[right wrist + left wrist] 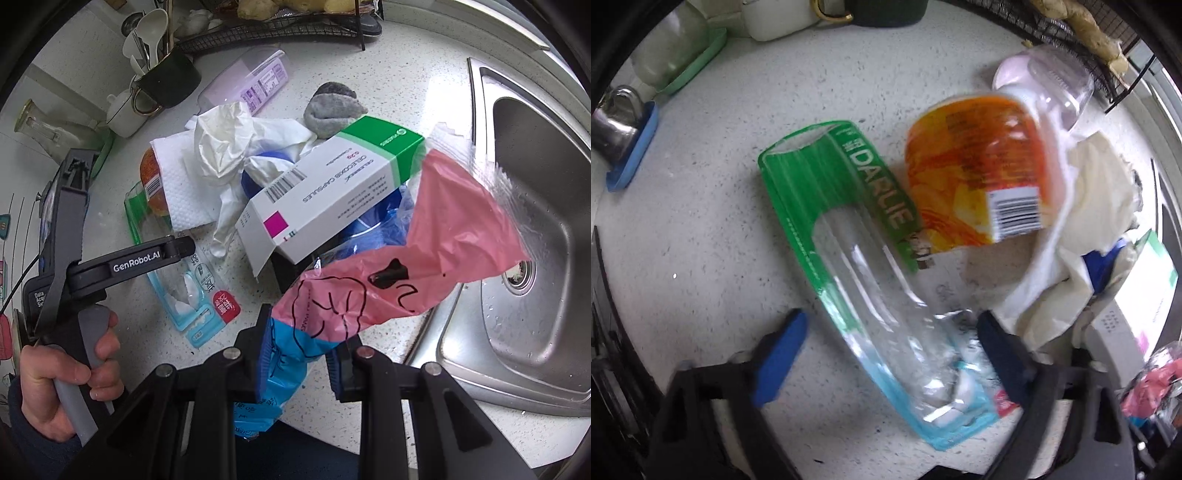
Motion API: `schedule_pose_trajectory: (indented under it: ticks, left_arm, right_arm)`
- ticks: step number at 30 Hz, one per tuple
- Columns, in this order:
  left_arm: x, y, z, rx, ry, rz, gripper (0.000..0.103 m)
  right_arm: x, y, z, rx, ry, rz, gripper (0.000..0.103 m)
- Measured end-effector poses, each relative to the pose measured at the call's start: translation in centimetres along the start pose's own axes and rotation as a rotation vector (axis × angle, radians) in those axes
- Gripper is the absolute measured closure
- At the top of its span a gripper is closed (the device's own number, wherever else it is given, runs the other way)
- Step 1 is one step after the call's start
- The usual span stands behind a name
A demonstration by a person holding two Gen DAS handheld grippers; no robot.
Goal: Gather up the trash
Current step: 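Grasp the green DARLIE toothbrush package with the left tool while the right tool holds the bag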
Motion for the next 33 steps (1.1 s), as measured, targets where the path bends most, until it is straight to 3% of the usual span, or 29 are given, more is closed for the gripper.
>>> schedule_pose_trajectory:
  ticks: [1,6,11,21,28,33]
  left_arm:
    - [-0.3,0.3,-0.1,-0.005,0.005,-0.005,0.036]
    - [-0.7,0.6,-0.2,-0.009,0.015,-0.016,0.044]
    - [2.3,1.2,-0.2,-0.014,0.039,-0.082,0.061]
    - [4.1,2.8,-0.4,-0.067,-0.039,-0.102,0.068]
    - [5.3,5.8,-3.4,-0.115,-0.133,-0.071,0.068]
    - [6.5,7.8,-5.5,-0.118,-0.165,-0.094,0.068]
  right_arm:
    - [-0.1,0.0,-0.2,0.001,-0.008,0.007,0.079]
    - [-0.1,0.0,-0.6,0.003,-0.024,0.028,0.079]
    - [0.4,0.4,-0.6,-0.012,-0.013,0.037,0.079]
    - [1.2,0.9,-1.2,-0.025,0.025,0.035,0.079]
    - [1.6,1.2,-1.1,-0.035,0.055,0.035,0.079]
    - [2.5,1.5,-1.0,-0.038,0.104,0.041,0.079]
Point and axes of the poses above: each gripper's, at about its wrist camera, not at the fingertips, and y roughly against the way its jaws point, x to its left, z to its top, the point moved 5 cm from there along -y, roughly the way its jaws point, and after that the axes turned 10 degrees about y, right-handed, at the moved point
